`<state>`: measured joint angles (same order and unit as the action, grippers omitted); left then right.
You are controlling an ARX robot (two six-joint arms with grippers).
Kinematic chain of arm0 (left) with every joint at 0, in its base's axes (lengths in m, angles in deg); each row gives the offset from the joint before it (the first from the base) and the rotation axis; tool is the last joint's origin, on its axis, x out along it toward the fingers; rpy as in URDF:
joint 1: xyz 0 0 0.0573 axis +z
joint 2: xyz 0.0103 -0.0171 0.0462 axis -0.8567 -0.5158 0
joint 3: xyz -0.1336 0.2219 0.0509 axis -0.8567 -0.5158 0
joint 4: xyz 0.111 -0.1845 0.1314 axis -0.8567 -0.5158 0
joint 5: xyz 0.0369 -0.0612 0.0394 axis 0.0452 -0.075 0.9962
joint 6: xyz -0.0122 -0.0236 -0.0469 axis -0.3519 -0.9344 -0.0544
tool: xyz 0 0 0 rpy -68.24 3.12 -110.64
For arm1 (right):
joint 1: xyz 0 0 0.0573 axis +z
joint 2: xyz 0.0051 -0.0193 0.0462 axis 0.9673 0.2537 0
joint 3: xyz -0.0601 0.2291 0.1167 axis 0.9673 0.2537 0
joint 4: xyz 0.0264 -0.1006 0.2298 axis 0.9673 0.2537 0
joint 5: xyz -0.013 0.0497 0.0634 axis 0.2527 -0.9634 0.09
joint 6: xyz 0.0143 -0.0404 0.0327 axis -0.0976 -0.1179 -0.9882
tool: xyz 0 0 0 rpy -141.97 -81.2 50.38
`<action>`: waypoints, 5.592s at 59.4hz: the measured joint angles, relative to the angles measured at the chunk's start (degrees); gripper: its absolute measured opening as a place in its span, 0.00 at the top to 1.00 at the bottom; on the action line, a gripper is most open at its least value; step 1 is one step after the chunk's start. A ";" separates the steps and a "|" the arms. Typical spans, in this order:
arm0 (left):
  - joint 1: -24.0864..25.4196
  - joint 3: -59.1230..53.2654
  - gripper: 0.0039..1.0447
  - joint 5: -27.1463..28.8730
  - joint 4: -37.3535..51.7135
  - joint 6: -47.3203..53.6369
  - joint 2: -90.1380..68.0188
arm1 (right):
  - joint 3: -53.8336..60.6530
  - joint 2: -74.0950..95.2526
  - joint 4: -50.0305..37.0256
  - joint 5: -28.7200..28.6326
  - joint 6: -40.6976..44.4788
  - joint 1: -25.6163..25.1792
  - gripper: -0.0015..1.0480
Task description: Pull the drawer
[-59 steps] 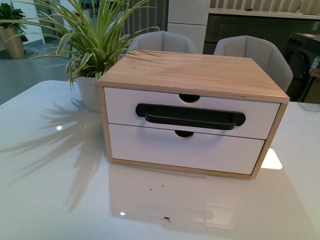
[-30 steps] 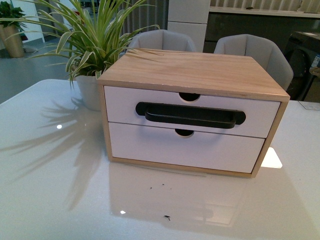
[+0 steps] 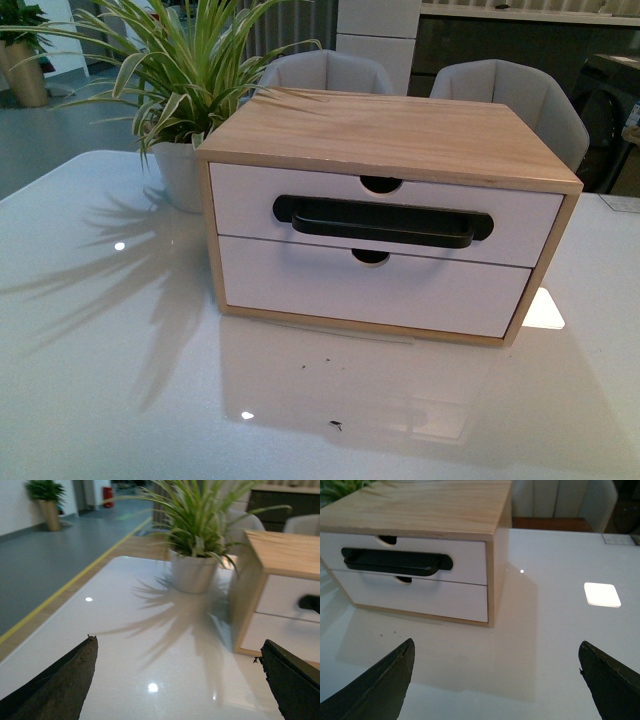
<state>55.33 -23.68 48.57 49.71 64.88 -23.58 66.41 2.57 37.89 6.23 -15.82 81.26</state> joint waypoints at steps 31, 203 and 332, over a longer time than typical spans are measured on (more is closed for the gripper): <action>-12.46 34.05 0.07 -25.79 -4.74 27.43 -50.05 | -23.98 37.09 8.20 -11.72 24.50 2.49 0.09; -18.99 78.14 0.07 -23.32 -44.17 61.11 -84.50 | -57.11 74.55 18.97 -18.38 45.70 10.45 0.09; -20.52 40.89 0.07 -29.94 -18.64 45.31 -50.23 | -24.98 39.43 9.62 -32.83 33.97 8.94 0.08</action>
<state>34.81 17.21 18.63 31.07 110.19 -73.80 41.43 42.00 47.50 -26.60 18.14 90.20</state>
